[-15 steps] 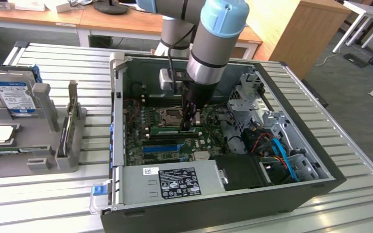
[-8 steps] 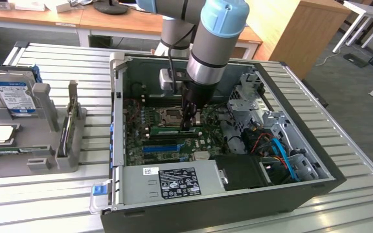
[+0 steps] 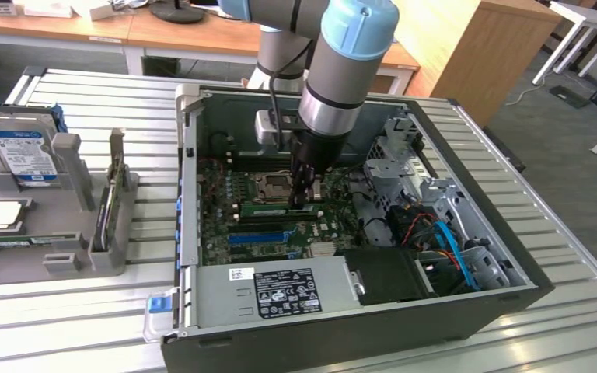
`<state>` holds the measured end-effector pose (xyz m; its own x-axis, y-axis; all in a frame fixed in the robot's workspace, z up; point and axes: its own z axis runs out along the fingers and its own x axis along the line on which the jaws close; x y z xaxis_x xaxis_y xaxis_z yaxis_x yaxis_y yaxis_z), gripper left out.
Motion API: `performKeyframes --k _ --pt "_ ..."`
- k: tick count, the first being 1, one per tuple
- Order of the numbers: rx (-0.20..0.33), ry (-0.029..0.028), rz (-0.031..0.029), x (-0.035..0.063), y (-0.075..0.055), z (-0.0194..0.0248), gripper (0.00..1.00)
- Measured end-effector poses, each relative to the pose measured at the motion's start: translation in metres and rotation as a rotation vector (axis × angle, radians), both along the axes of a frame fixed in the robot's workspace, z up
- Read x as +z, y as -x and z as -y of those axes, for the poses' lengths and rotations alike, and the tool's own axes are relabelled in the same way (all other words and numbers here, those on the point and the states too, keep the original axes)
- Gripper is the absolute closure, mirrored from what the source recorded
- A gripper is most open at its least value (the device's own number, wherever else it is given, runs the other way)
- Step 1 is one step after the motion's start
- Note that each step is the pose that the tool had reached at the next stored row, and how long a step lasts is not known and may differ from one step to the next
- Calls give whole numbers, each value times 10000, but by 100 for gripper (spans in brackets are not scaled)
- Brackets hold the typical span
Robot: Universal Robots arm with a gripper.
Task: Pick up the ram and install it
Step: 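Insert the ram into the slot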
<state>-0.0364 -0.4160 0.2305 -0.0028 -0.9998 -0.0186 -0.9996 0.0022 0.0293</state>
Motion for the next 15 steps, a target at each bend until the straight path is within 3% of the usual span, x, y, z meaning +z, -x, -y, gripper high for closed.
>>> performKeyframes --k 15 --pt "2 2 -1 -43 2 0 88"
